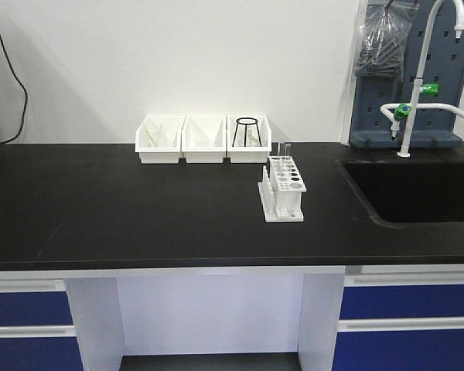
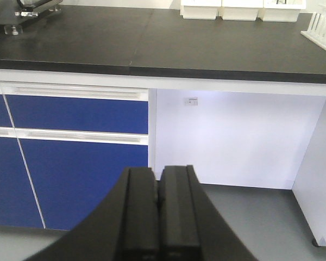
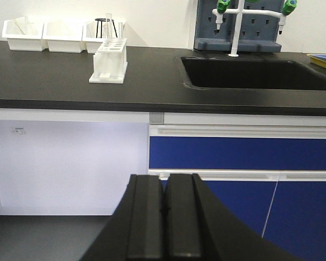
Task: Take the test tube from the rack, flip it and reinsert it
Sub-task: 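Drive the base toward the white test-tube rack on the bench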
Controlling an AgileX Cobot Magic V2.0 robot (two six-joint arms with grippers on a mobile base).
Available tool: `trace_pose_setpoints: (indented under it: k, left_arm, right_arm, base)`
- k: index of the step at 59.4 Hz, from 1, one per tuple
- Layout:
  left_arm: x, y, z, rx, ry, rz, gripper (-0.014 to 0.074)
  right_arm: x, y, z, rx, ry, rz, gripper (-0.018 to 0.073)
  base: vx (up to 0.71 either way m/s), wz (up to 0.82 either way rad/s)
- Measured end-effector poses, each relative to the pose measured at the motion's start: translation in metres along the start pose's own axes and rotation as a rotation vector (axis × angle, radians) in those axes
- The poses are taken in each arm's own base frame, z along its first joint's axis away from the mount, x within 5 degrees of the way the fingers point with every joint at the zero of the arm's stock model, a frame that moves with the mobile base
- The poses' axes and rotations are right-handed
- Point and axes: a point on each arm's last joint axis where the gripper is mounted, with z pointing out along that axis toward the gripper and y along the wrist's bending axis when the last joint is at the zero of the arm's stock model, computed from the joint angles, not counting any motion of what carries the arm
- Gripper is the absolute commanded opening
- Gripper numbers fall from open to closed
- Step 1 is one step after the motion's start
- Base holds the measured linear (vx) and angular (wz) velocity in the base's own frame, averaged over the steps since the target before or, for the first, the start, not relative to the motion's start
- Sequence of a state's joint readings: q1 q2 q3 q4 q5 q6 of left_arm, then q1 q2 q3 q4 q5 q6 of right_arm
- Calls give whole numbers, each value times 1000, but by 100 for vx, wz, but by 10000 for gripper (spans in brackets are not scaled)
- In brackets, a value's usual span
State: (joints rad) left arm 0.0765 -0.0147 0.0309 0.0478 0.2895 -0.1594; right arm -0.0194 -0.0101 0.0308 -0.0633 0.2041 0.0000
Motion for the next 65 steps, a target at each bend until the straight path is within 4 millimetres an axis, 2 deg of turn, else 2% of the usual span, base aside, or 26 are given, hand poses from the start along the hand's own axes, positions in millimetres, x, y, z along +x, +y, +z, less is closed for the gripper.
trace_pose_setpoints:
  k: [35,65]
  left_arm:
    - [0,0,0,0,0,0,-6]
    - [0,0,0,0,0,0,-6]
  right_arm:
    - [0,0,0,0,0,0,-9]
    - [0,0,0,0,0,0,-9]
  base:
    - [23,7]
    - [36,-1]
